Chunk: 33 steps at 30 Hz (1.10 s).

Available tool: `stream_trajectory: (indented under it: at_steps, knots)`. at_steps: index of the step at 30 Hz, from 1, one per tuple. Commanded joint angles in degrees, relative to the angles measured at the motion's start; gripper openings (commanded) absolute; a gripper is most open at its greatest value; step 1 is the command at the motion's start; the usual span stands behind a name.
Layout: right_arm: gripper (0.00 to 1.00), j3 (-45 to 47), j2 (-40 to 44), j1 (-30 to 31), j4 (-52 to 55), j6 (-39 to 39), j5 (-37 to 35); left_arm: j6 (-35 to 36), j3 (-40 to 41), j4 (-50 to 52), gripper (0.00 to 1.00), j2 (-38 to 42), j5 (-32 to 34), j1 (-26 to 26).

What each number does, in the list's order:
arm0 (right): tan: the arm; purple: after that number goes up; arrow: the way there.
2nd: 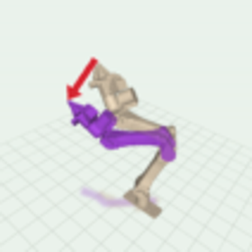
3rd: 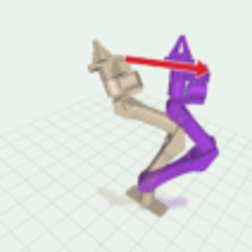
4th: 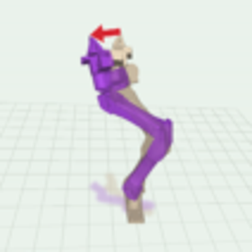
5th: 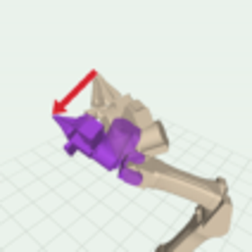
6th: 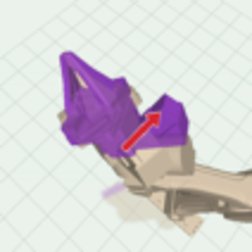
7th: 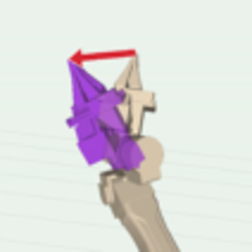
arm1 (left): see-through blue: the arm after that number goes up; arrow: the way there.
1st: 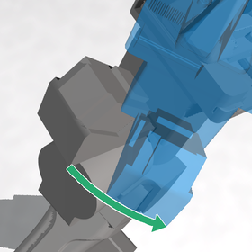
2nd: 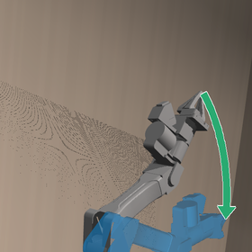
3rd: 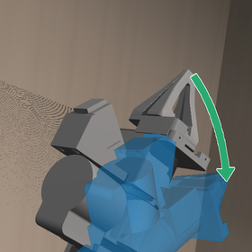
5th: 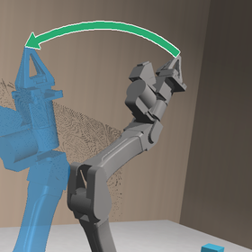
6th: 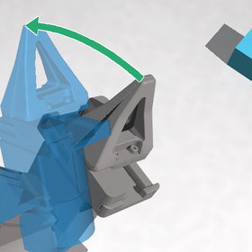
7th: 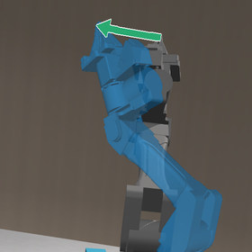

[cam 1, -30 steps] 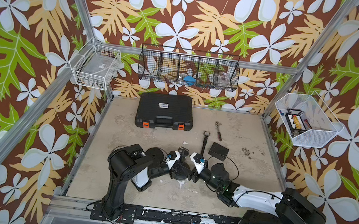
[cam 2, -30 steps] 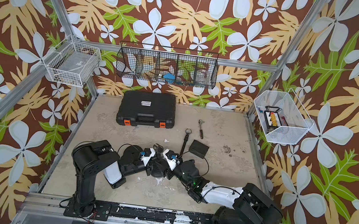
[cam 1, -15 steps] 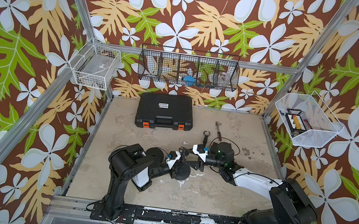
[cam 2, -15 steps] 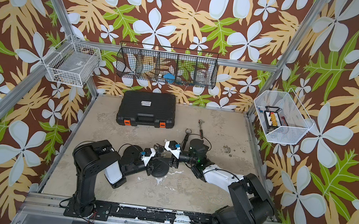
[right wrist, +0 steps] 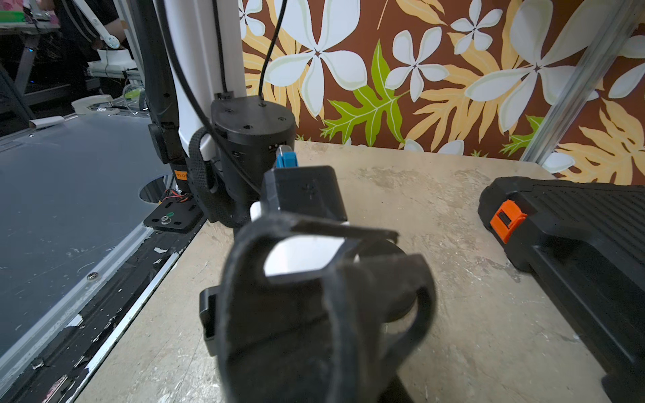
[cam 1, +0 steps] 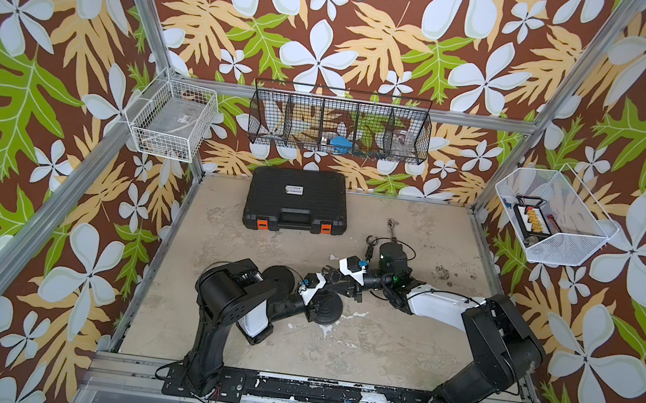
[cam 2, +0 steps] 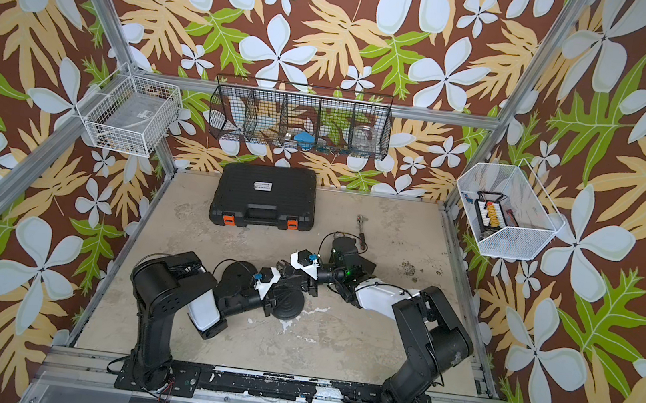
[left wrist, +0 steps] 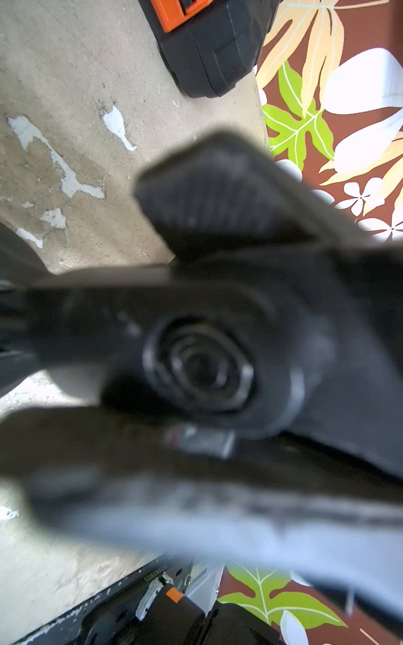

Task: Assemble a microphone stand
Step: Screw the microphone stand pole into the microphone stand base.

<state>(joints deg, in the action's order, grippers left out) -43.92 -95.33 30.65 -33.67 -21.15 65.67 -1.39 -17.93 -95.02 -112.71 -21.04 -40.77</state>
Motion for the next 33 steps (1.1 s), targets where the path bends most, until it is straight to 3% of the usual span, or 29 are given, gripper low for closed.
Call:
stream_trajectory:
  at_steps: [1, 4, 8, 12, 15, 22, 26, 28, 33]
  knots:
    - [0.25, -0.2, -0.4, 0.2, 1.4, -0.7, 3.8, -2.7, 0.0, -8.0, 0.06, -0.3, -0.5, -0.1]
    - [0.15, 0.8, -0.3, 0.2, 0.0, 1.0, 2.3, -2.7, 0.1, -8.0, 0.08, -0.2, -0.4, 0.0]
    - [0.0, 6.1, 1.0, 0.5, -10.4, 9.7, -4.9, -3.0, 0.2, -8.0, 0.16, 0.3, -0.5, 0.0]
    - [0.0, 12.0, 2.8, 3.3, -18.3, 16.3, -16.8, -3.3, 0.4, -8.1, 0.21, 1.0, -0.6, -0.1]
    - [0.0, 14.5, 4.6, 8.1, -17.8, 18.9, -33.6, -3.4, 0.7, -8.2, 0.23, 1.3, -0.6, 0.0]
    - [0.0, 19.3, 7.4, 23.3, -15.7, 29.8, -82.1, -3.6, 1.8, -9.3, 0.23, 2.2, 0.3, 0.0]
    - [0.0, 18.0, 4.6, 29.8, -12.5, 33.4, -101.7, -3.9, 2.0, -9.7, 0.22, 2.0, 0.4, 0.0]
    - [0.0, 17.3, 3.5, 31.4, -12.1, 33.3, -104.7, -4.0, 2.2, -10.0, 0.22, 2.1, 0.5, 0.0]
    - [0.0, 17.6, 4.7, 31.4, -13.7, 32.3, -101.2, -4.0, 2.1, -10.0, 0.22, 2.0, 0.7, -0.1]
